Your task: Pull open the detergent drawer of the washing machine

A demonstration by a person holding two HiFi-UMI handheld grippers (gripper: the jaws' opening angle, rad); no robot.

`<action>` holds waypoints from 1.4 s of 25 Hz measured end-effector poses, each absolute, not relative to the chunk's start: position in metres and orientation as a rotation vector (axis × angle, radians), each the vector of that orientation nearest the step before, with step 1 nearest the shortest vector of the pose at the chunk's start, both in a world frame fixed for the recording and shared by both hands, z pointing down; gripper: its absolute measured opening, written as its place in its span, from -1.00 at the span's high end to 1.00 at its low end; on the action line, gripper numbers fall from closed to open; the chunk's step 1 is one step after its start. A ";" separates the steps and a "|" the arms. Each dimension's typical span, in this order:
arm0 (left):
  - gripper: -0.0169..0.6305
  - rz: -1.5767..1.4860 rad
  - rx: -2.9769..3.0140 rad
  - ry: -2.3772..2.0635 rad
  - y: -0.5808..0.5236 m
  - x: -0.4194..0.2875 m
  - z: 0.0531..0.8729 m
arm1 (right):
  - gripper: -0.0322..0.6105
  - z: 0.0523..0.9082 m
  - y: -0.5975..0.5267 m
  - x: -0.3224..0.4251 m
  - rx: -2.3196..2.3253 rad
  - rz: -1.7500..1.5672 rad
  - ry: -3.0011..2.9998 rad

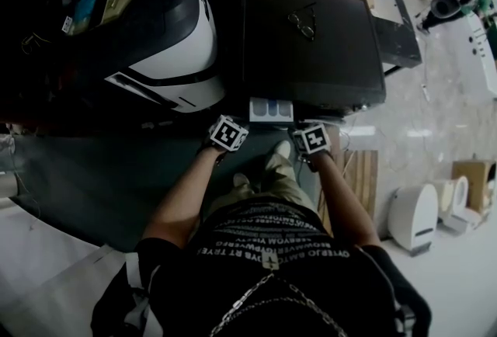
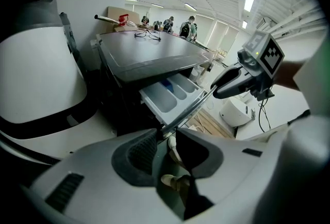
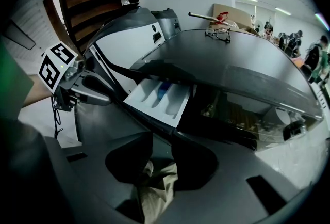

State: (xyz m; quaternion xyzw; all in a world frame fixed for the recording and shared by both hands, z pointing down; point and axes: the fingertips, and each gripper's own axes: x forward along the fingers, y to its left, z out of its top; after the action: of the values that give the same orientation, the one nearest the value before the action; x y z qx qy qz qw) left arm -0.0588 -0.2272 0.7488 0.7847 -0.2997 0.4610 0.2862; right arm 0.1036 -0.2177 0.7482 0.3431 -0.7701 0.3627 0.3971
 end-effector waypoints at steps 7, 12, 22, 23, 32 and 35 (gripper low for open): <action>0.60 1.257 2.108 -0.794 -0.211 -0.059 0.748 | 0.55 0.751 -0.201 0.108 0.869 0.916 -1.933; 0.60 1.255 2.107 -0.772 -0.197 -0.057 0.750 | 0.55 0.750 -0.191 0.107 0.871 0.912 -1.934; 0.59 1.277 2.121 -0.747 -0.180 -0.057 0.751 | 0.55 0.754 -0.172 0.111 0.885 0.913 -1.909; 0.60 1.273 2.118 -0.746 -0.179 -0.057 0.751 | 0.55 0.754 -0.171 0.110 0.884 0.917 -1.910; 0.60 1.273 2.119 -0.744 -0.171 -0.059 0.751 | 0.55 0.756 -0.164 0.112 0.876 0.923 -1.878; 0.60 1.286 2.128 -0.745 -0.170 -0.060 0.751 | 0.55 0.756 -0.162 0.113 0.873 0.924 -1.882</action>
State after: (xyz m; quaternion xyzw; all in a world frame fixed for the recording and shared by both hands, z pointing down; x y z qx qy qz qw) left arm -0.0596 -0.1703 0.7508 0.7894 -0.2764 0.4772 0.2695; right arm 0.1128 -0.1616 0.7558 0.3485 -0.7514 0.3691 0.4216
